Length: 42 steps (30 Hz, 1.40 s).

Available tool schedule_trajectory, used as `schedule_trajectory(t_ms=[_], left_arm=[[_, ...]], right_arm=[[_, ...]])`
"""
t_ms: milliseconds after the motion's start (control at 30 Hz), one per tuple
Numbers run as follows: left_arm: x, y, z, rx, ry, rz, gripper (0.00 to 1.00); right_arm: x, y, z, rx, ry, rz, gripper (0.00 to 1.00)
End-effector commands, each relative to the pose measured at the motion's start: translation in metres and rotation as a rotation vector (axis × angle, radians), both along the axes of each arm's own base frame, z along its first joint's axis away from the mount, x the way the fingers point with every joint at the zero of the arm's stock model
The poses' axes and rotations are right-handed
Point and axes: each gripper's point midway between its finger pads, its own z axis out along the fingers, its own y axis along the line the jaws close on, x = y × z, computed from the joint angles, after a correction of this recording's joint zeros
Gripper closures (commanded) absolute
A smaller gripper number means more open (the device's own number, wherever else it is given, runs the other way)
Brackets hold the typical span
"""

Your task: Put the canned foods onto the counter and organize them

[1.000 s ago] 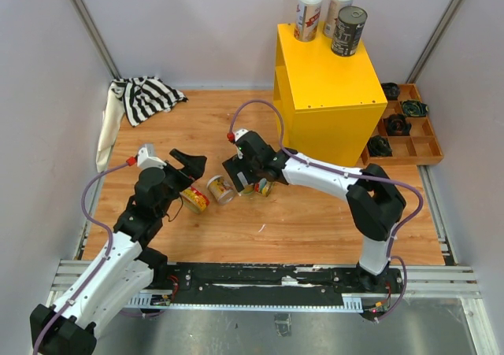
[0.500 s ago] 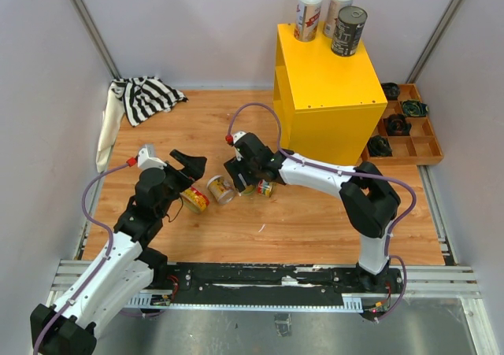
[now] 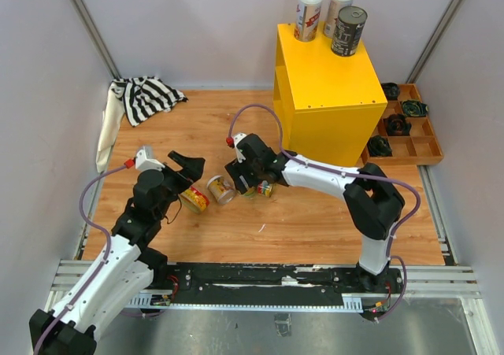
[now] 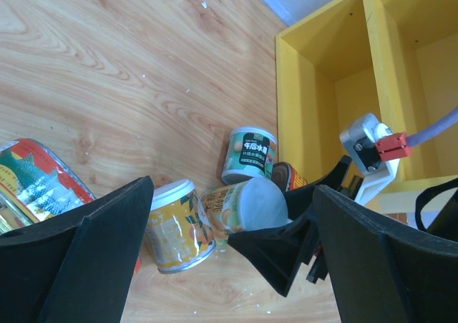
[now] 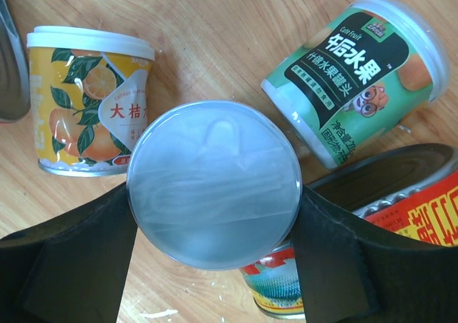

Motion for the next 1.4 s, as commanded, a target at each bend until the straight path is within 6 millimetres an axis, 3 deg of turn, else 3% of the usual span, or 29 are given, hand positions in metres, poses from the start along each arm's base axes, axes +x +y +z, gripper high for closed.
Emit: schedule_trajectory(t_ms=[0, 433, 667, 967, 1367], left_arm=[[0.001, 0.008, 0.020, 0.003, -0.042, 0.030, 0.02], [-0.005, 0.013, 0.027, -0.015, -0.060, 0.050, 0.02], [-0.009, 0.014, 0.026, -0.027, -0.062, 0.054, 0.02], [-0.013, 0.016, 0.022, -0.040, -0.058, 0.060, 0.02], [-0.013, 0.015, 0.020, -0.047, -0.051, 0.055, 0.02]], right_arm=[[0.004, 0.009, 0.052, 0.090, -0.104, 0.034, 0.72], [-0.004, 0.017, 0.104, 0.128, -0.169, 0.079, 0.78], [-0.009, 0.023, 0.165, 0.152, -0.261, 0.121, 0.79], [-0.009, 0.013, 0.250, 0.213, -0.390, 0.133, 0.79], [0.008, -0.003, 0.367, 0.274, -0.592, 0.088, 0.79]])
